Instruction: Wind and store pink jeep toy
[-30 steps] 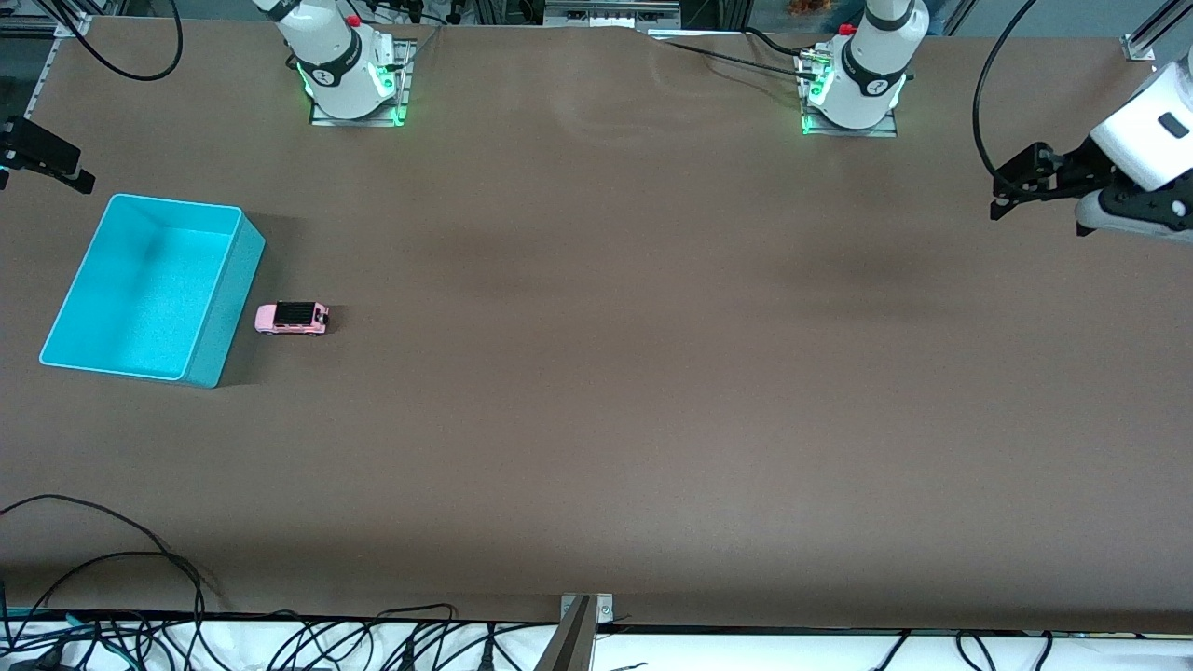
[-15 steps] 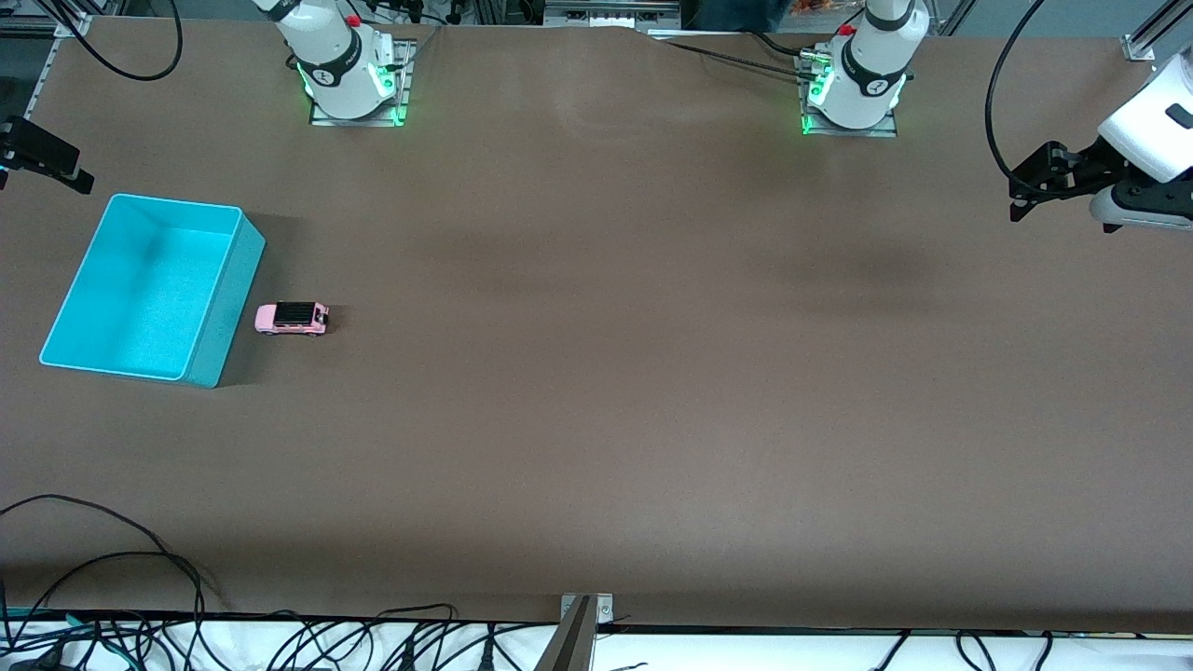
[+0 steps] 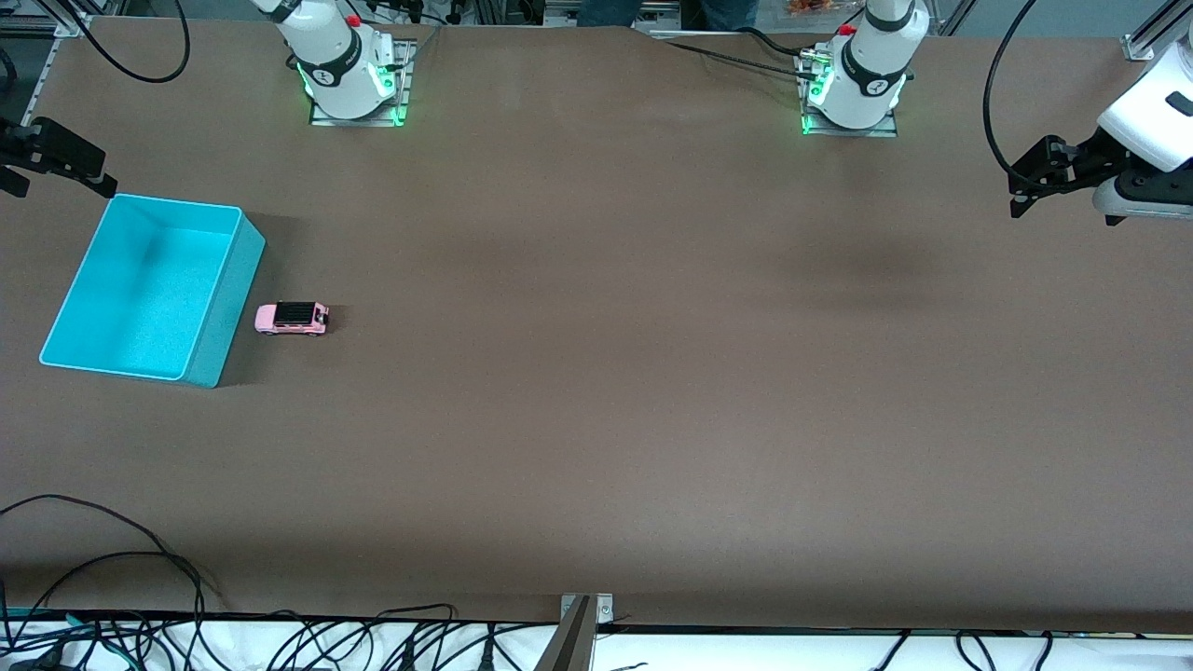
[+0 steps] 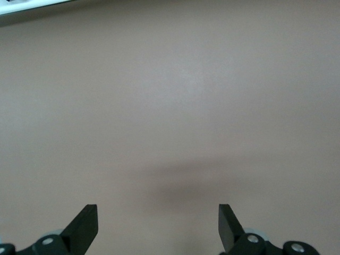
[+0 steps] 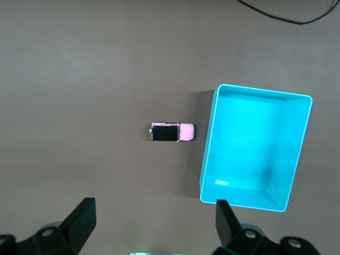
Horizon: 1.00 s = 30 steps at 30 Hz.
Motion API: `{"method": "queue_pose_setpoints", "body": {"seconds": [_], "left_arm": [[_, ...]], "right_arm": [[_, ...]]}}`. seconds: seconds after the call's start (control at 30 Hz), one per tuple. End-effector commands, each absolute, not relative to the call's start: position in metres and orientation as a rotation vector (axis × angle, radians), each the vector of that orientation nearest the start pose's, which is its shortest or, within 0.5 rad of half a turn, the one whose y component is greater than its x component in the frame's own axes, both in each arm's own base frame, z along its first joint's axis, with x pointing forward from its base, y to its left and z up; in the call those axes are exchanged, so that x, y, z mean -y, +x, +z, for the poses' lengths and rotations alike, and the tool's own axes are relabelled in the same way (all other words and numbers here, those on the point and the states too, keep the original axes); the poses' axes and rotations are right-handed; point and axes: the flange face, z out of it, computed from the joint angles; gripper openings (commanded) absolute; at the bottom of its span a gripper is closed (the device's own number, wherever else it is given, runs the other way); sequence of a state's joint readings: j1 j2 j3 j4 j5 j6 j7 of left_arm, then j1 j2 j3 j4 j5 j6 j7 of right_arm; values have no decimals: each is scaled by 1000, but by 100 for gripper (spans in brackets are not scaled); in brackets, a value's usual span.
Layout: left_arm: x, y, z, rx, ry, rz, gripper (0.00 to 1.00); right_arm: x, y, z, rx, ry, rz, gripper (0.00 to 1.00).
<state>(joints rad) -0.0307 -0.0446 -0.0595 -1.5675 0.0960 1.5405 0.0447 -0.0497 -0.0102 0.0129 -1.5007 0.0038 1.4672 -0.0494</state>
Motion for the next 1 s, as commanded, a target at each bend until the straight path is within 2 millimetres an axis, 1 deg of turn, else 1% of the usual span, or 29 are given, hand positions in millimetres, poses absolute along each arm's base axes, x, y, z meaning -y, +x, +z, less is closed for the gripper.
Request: {"method": "queue_pose_setpoints", "body": {"seconds": [0.0,0.17,0.27,0.37,0.43,0.53,0.67,0.7,0.77,0.83,0.9,0.97], "left_arm": [[39,530,655,-178,-3027,-45,100],[38,530,655,-176,-3030,-44,100],[36,530,655,-167,-3046,-43,100],[29,530,656,-144,-3073,-44,100],[25,527,661,-132,-3077,-58,100],[24,526,662,-129,-3072,-60,100],[25,526,662,-133,-3067,-63,100],[25,526,662,-133,-3067,-63,100],[26,526,662,-135,-3067,-61,100],[25,526,662,-131,-3068,-61,100],[25,526,662,-133,-3066,-61,100],[25,526,662,-133,-3066,-61,100]], "right_arm": [[23,540,658,14,-3144,12,100],[19,544,648,14,-3144,27,100],[19,544,623,24,-3139,103,100],[16,544,619,41,-3137,108,100],[13,546,617,43,-3138,94,100],[10,549,605,38,-3134,89,100],[8,549,599,38,-3123,95,100],[8,551,593,40,-3122,105,100],[7,556,576,40,-3113,111,100],[5,559,568,41,-3095,88,100],[0,559,564,46,-3090,86,100],[-9,558,559,71,-3089,98,100]]}}
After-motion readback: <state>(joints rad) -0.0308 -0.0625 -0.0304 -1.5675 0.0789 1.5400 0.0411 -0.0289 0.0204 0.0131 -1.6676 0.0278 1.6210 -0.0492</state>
